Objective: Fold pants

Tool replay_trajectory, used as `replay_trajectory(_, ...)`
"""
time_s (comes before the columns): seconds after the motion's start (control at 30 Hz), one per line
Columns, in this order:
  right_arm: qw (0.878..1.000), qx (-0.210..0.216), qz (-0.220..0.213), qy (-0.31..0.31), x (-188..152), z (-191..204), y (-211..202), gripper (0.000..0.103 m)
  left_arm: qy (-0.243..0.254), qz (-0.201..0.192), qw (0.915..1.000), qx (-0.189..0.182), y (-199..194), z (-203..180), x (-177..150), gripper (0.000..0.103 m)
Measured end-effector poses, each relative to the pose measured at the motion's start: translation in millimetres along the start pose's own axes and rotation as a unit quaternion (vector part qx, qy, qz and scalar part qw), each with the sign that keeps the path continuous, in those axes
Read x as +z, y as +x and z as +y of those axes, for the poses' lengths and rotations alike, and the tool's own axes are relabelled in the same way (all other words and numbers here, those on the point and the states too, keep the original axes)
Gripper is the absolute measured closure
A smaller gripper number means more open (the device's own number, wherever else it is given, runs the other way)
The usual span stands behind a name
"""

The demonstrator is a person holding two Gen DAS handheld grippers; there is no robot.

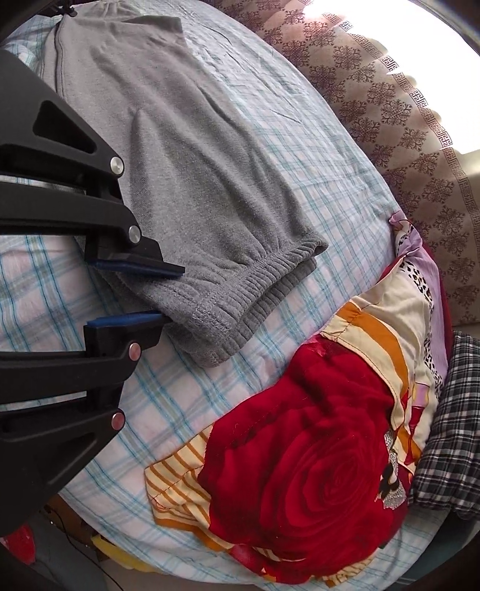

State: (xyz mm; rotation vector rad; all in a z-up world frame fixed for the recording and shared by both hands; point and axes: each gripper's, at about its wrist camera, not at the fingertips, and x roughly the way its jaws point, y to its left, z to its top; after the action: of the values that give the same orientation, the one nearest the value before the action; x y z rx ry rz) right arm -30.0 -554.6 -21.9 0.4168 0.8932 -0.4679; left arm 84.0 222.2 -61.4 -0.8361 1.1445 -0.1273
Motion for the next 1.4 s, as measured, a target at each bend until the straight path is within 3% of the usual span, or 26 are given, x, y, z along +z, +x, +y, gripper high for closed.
replay_trajectory(0.23,1.000,0.011,0.007,0.013,2.1,1.0,11.0,0.085,-0.008,0.004,1.0000,0.001,5.1,7.1,-1.9,0.099)
replay_trajectory(0.3,1.000,0.006,-0.012,0.025,3.5,-2.2,7.8,0.097,-0.009,0.005,0.9999,0.001,4.4,7.0,-1.3,0.099)
replay_trajectory(0.53,0.998,-0.009,-0.055,0.040,12.5,-16.9,-26.8,0.099,0.006,-0.015,0.9997,-0.017,-24.7,-2.9,1.0,0.099)
replay_trajectory(0.67,0.999,-0.027,-0.031,0.032,0.5,-25.5,-12.8,0.099,0.027,-0.001,0.9996,0.008,-21.5,1.2,-7.6,0.098)
replay_trajectory(0.77,0.998,-0.037,-0.005,0.043,-14.2,-33.6,12.0,0.098,0.007,0.024,0.9991,0.035,3.3,20.7,-14.0,0.098)
replay_trajectory(0.83,0.998,-0.032,-0.001,0.051,-18.8,-37.5,15.6,0.098,-0.002,0.020,0.9994,0.029,8.2,27.8,-16.3,0.096)
replay_trajectory(0.87,0.998,-0.030,-0.002,0.053,-17.8,-39.1,13.7,0.097,-0.002,0.019,0.9995,0.024,6.6,28.4,-16.5,0.095)
replay_trajectory(0.93,0.998,-0.027,-0.001,0.059,-14.2,-43.2,7.9,0.083,-0.002,0.022,0.9997,0.014,1.0,28.8,-15.4,0.093)
replay_trajectory(0.97,0.998,-0.038,-0.006,0.058,-12.6,-44.5,3.3,0.067,0.001,0.021,0.9997,0.016,-2.8,27.9,-15.4,0.090)
replay_trajectory(1.0,0.997,-0.048,-0.017,0.053,-11.6,-43.9,-2.5,0.058,0.007,0.016,0.9996,0.022,-7.3,26.2,-15.7,0.088)
replay_trajectory(1.2,0.991,-0.114,-0.062,-0.032,-12.3,-1.5,-21.9,0.058,0.050,-0.032,0.9949,0.082,-40.4,11.7,-13.8,0.081)
replay_trajectory(1.33,0.971,-0.187,-0.110,-0.097,-14.3,40.3,-33.4,0.057,0.075,-0.076,0.9883,0.109,-61.6,-3.2,-8.3,0.081)
replay_trajectory(1.4,0.971,-0.173,-0.127,-0.109,-17.6,59.8,-40.5,0.056,0.103,-0.090,0.9833,0.120,-62.8,-16.8,-5.3,0.081)
